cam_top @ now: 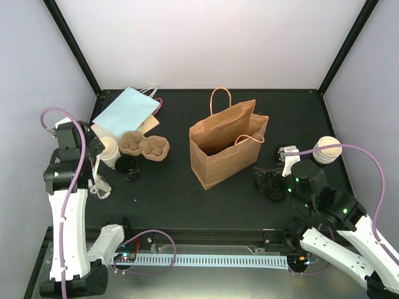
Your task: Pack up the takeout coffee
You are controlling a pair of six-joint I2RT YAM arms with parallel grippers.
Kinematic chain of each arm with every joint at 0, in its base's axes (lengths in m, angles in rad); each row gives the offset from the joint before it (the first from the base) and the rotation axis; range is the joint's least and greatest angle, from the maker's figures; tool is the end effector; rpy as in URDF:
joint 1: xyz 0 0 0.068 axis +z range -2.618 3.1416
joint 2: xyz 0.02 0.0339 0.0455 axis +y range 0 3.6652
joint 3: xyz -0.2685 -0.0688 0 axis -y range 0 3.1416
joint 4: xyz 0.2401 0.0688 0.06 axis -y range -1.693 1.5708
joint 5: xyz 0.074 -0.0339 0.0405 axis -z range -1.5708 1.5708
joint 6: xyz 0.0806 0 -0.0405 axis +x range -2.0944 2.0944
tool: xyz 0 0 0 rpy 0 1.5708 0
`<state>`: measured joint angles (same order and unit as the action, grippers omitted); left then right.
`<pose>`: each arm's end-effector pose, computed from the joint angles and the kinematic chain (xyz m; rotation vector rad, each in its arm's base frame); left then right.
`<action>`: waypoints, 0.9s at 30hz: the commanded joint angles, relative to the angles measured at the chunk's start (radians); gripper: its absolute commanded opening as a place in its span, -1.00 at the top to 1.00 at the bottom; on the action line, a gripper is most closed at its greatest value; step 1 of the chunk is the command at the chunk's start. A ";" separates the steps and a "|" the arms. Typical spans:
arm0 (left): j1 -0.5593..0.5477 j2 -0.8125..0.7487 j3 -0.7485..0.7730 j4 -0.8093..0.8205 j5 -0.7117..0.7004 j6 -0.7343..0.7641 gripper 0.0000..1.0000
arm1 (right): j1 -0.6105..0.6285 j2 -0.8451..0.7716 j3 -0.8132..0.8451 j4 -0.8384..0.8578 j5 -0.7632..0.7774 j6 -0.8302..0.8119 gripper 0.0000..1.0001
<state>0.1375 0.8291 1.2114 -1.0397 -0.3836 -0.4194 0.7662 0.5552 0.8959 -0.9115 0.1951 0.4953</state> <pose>0.1511 0.0514 0.3658 -0.7977 2.0350 0.2681 0.1023 0.0767 0.3091 -0.1784 2.1693 0.5285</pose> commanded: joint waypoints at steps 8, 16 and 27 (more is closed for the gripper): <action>0.006 0.092 -0.007 0.018 0.238 0.190 -0.77 | -0.004 -0.001 -0.005 0.017 -0.011 -0.008 -1.00; -0.002 0.080 -0.092 0.032 0.157 0.186 -0.49 | -0.004 0.000 -0.006 0.020 -0.014 -0.008 -1.00; -0.006 0.071 -0.112 0.089 0.127 0.205 -0.36 | -0.005 0.004 -0.010 0.025 -0.017 -0.008 -1.00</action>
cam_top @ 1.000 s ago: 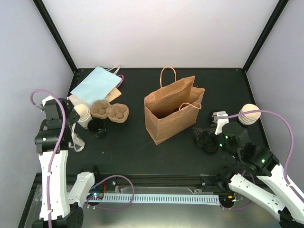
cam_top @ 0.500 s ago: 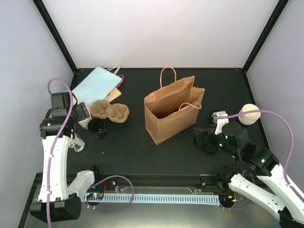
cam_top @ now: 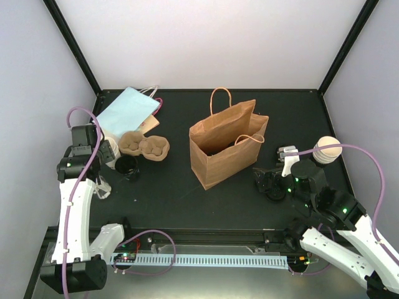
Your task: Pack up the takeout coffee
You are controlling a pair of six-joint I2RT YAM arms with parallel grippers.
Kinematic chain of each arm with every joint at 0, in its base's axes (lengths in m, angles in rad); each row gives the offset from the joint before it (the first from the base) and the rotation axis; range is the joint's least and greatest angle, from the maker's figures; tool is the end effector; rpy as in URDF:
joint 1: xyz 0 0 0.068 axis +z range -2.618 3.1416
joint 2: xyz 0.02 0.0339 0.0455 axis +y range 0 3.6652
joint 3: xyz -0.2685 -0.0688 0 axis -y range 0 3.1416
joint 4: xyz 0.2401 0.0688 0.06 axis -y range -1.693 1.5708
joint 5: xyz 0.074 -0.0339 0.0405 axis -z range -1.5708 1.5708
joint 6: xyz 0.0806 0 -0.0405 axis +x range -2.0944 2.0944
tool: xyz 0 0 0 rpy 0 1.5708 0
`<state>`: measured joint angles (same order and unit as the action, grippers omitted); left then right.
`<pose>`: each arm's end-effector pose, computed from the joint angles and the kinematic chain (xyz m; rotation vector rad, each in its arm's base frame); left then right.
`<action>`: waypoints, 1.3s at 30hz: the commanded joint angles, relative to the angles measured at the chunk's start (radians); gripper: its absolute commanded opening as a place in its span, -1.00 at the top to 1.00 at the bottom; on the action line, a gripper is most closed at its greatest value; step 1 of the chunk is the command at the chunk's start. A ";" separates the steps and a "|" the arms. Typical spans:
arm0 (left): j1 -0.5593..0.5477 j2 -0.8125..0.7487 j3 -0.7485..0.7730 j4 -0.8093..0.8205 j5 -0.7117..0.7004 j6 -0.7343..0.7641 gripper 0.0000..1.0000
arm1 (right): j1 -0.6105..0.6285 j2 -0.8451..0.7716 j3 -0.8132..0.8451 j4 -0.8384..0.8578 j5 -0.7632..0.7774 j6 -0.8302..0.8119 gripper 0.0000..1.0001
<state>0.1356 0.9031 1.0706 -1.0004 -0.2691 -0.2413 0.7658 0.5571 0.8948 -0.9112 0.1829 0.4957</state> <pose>0.1780 0.0459 0.3113 -0.5679 2.3133 0.2730 0.1021 0.0778 0.3085 -0.1857 2.1750 0.5387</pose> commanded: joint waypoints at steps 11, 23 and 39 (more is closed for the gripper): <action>0.042 0.195 0.249 0.016 0.066 0.066 -0.91 | -0.003 0.003 0.003 0.011 -0.023 -0.012 -1.00; 0.139 0.554 0.460 -0.044 0.083 0.140 -0.84 | -0.004 -0.017 -0.013 0.046 -0.097 -0.024 -1.00; 0.159 0.764 0.557 -0.088 0.015 0.121 0.23 | -0.004 0.014 -0.023 0.101 -0.143 -0.038 -1.00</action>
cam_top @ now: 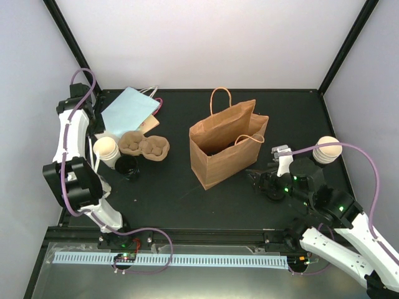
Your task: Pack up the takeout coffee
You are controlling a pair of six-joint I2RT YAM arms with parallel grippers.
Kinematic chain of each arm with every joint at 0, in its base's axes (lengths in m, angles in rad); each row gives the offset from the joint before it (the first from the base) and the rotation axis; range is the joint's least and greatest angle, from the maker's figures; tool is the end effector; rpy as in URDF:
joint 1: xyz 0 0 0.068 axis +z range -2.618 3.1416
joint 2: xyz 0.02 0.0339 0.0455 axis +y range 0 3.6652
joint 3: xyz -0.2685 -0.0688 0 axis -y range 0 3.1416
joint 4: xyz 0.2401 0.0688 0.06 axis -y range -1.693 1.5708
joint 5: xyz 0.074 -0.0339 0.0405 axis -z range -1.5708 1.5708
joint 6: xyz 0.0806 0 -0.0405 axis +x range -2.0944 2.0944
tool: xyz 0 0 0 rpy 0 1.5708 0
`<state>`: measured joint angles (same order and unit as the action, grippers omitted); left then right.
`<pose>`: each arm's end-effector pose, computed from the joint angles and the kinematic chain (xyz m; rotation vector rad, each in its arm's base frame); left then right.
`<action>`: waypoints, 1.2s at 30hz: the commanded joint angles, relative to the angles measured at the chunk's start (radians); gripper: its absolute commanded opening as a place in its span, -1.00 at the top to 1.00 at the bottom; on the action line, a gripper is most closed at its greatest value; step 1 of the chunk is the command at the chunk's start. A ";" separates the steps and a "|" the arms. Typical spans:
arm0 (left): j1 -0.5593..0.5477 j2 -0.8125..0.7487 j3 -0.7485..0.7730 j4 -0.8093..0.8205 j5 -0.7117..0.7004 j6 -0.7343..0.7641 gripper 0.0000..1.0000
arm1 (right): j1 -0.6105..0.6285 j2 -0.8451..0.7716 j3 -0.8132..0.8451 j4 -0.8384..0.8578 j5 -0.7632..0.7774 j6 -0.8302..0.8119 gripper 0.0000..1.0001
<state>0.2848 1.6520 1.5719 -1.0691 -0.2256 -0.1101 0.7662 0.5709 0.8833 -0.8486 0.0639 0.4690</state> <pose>0.3292 0.1152 0.2825 -0.5982 2.6540 0.3577 0.1022 0.0912 0.3106 -0.2833 2.1602 0.6610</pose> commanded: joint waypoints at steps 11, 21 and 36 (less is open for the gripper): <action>0.009 -0.056 0.054 -0.029 -0.114 -0.025 0.90 | -0.004 0.012 -0.026 0.048 -0.030 -0.011 -1.00; 0.003 -0.189 0.014 -0.019 -0.118 -0.025 0.97 | -0.004 0.015 -0.031 0.043 -0.038 -0.011 -1.00; -0.023 -0.350 0.145 -0.111 -0.061 -0.018 0.97 | -0.005 0.032 -0.014 0.026 -0.028 -0.023 -1.00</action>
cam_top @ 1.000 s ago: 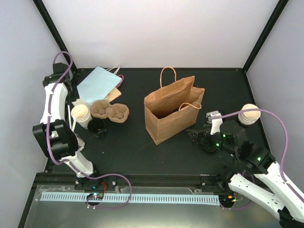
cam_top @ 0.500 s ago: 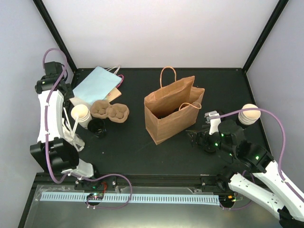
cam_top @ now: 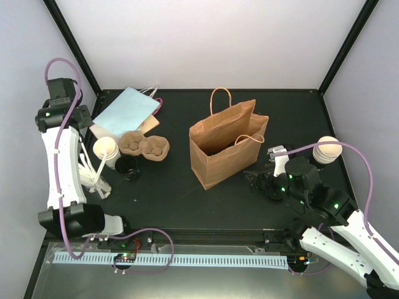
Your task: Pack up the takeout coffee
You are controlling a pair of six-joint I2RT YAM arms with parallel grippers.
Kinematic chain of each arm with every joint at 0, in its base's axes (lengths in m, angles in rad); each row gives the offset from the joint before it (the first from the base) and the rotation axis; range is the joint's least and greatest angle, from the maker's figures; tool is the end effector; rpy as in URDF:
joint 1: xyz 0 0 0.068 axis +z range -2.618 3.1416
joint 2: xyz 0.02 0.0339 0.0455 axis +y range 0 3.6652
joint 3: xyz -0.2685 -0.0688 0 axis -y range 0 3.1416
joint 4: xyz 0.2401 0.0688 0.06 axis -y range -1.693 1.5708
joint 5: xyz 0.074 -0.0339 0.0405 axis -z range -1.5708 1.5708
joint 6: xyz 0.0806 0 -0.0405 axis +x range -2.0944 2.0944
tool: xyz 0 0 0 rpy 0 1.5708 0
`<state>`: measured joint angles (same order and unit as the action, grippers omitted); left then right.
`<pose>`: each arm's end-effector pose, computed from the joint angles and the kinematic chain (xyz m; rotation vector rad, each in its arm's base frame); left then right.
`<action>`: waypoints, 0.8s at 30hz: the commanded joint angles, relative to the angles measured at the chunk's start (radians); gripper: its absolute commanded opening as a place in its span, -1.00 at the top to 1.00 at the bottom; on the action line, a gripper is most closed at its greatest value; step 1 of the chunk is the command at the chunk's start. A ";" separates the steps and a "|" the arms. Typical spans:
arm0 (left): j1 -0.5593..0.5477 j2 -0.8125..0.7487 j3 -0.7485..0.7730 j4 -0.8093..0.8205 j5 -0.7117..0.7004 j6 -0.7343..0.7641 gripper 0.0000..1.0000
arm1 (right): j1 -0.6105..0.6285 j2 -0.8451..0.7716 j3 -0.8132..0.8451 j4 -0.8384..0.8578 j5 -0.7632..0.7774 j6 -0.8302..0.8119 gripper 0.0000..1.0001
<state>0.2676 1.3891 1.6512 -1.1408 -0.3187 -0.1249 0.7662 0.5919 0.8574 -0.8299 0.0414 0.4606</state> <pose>0.2671 0.0994 0.3818 -0.6137 2.3628 0.4533 0.1058 0.0972 0.3015 -0.3116 2.1890 0.6632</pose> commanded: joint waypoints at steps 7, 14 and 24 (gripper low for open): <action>-0.008 -0.227 0.121 0.017 0.162 -0.031 0.97 | -0.004 0.027 0.024 0.005 -0.003 -0.013 -1.00; -0.010 -0.245 0.182 0.002 0.235 -0.053 0.97 | -0.004 0.042 0.035 -0.001 0.011 -0.007 -1.00; -0.010 -0.250 0.165 0.045 0.269 -0.053 0.97 | -0.005 0.052 0.045 0.001 0.010 0.002 -1.00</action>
<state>0.2611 1.1465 1.8080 -1.1351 -0.0937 -0.1619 0.7658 0.6373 0.8730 -0.8368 0.0425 0.4534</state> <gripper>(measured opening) 0.018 0.999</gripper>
